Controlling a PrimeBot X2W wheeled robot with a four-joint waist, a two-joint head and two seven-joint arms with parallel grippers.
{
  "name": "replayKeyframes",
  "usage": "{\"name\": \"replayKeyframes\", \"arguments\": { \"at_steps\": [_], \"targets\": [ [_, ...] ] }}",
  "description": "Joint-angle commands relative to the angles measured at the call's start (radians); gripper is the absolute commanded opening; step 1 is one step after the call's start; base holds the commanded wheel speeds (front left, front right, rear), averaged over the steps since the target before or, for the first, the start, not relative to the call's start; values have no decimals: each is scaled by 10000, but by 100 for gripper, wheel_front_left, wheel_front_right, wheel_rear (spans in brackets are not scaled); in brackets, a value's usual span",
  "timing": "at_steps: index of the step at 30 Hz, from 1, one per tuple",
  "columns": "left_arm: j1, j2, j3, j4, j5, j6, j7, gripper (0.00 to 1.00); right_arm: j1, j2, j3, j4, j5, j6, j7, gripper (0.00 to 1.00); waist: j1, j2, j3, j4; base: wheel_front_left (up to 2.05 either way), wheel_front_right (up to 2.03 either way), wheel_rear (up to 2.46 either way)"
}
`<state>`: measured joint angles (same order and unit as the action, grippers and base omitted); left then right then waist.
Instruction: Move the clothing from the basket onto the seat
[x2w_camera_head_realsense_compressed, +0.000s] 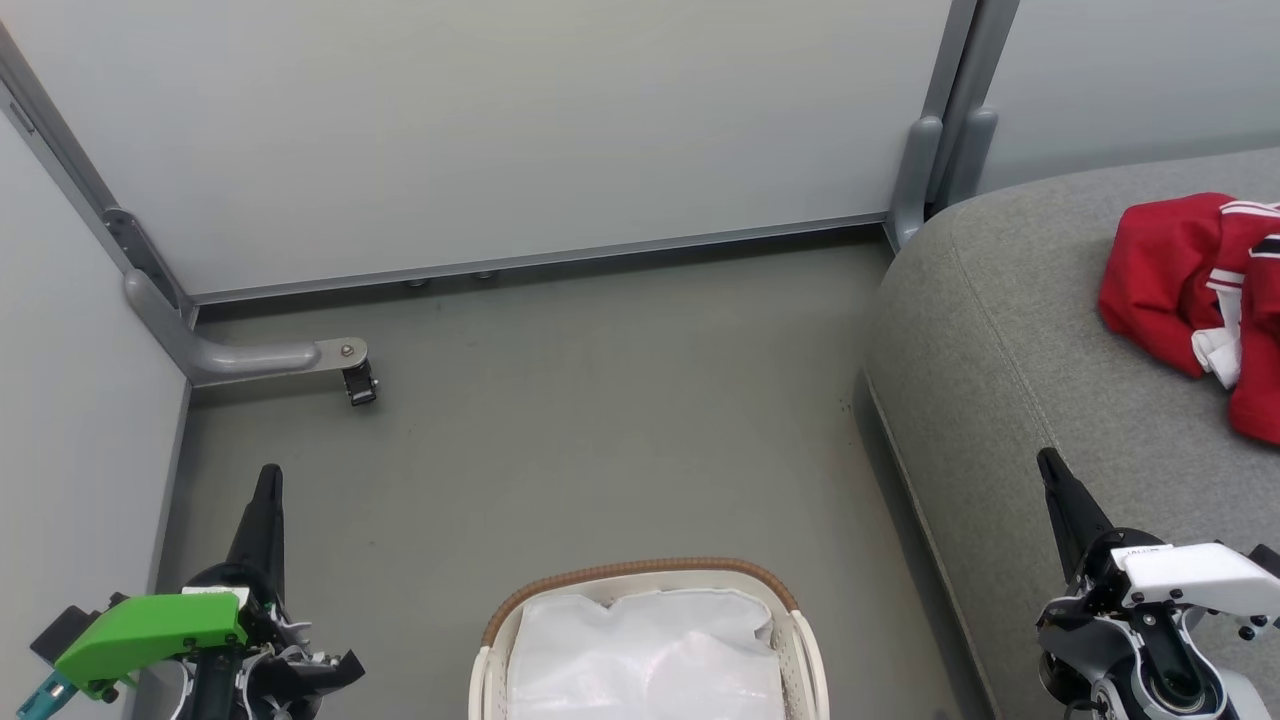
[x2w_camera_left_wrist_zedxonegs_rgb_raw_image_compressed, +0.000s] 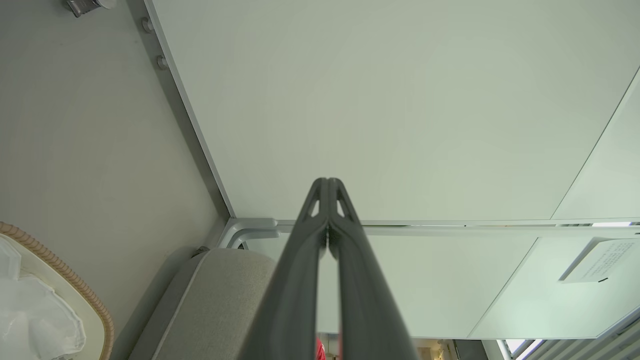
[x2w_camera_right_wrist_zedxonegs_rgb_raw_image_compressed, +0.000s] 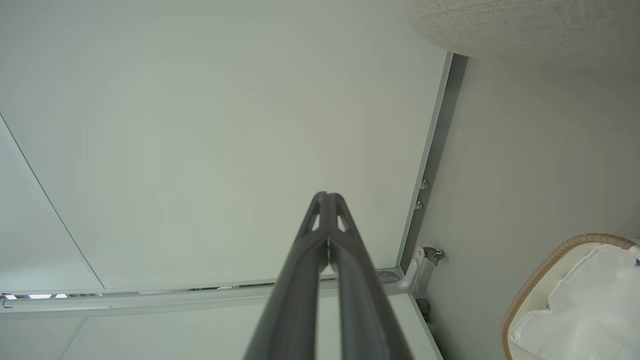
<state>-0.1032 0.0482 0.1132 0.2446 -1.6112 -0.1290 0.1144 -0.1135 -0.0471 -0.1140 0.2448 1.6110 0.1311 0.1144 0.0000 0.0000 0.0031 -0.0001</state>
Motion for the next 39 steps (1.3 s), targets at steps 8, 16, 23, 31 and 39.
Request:
{"name": "replayKeyframes", "arguments": {
  "at_steps": [8, 16, 23, 31, 39],
  "targets": [
    [-112, 37, 25, -13, -32, -32, 33, 0, 103, -59, -20, -26, 37, -7, 31, 0, 0, 0, 0, 1, 0, 0, 0],
    [-111, 37, 24, -10, -32, -32, 33, 0, 103, -58, -20, -27, 38, -7, 31, 0, 0, 0, 0, 1, 0, 0, 0],
    [-111, 37, 24, -12, -33, -32, 32, 0, 103, -58, -20, -27, 38, -7, 31, 0, 0, 0, 0, 1, 0, 0, 0],
    [-111, 37, 23, -12, -33, -32, 32, 0, 103, -58, -19, -27, 38, -5, 30, 0, 0, 0, 0, 1, 0, 0, 0],
    [-111, 37, 23, -11, -33, -32, 32, 0, 103, -58, -19, -27, 38, -5, 30, 0, 0, 0, 0, 1, 0, 0, 0]
  ]
}}
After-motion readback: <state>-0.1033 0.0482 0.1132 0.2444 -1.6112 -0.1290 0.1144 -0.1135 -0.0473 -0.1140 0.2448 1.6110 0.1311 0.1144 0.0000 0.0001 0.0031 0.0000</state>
